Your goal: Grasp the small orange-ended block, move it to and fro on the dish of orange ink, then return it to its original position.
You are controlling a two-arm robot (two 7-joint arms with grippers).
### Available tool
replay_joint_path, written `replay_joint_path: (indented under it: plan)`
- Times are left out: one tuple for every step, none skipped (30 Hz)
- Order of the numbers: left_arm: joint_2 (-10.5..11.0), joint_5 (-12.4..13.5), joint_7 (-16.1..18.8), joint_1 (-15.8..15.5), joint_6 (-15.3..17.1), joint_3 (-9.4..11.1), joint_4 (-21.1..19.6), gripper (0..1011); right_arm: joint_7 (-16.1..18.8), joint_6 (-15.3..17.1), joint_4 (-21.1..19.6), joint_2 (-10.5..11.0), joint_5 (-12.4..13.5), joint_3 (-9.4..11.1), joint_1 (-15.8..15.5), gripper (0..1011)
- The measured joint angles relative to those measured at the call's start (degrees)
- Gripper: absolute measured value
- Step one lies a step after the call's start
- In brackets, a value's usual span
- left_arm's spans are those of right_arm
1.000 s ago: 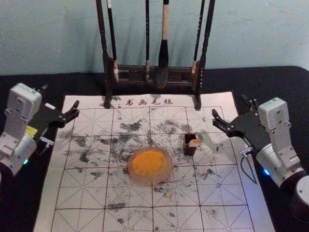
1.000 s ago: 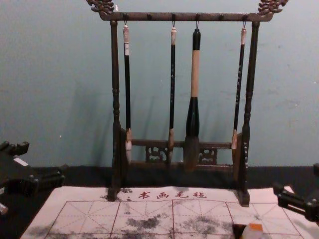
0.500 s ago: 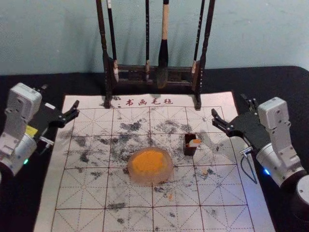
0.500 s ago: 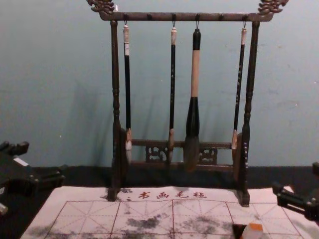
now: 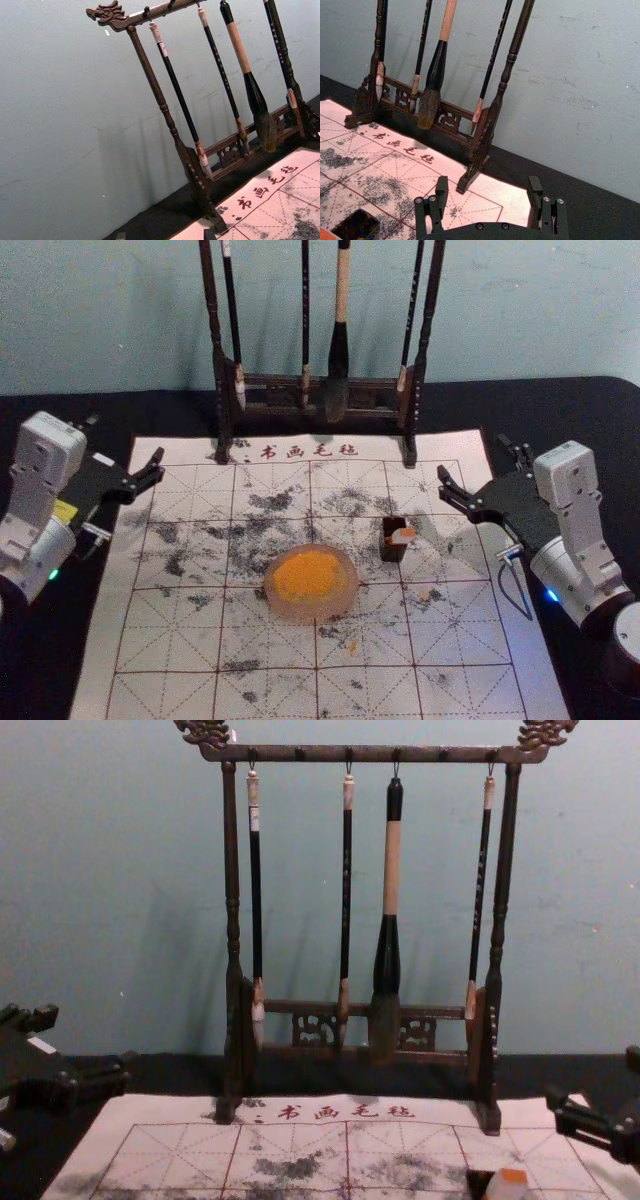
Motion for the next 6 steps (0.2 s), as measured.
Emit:
replay_joint_path:
  plan:
    - [0.00,0.00,0.00,0.00,0.00,0.00,0.00,1001,0.01,0.01,-0.01,0.00,0.00,0.00,0.00,1003]
    - [0.00,0.00,0.00,0.00,0.00,0.00,0.00,1001,0.02,0.02,-0.02,0.01,0.01,0.00,0.00,1002]
    - [0.00,0.00,0.00,0.00,0.00,0.00,0.00,1001,0.02,0.02,-0.02,0.01,0.01,0.00,0.00,1003]
    - [0.00,0.00,0.00,0.00,0.00,0.00,0.00,1001,0.02,0.02,-0.03,0.02,0.02,0.00,0.00,1003]
    - [0.00,0.00,0.00,0.00,0.00,0.00,0.00,1001,0.02,0.02,-0.03,0.02,0.03,0.00,0.00,1002]
    - [0.00,0.00,0.00,0.00,0.00,0.00,0.00,1001,0.02,0.02,-0.03,0.03,0.03,0.00,0.00,1002]
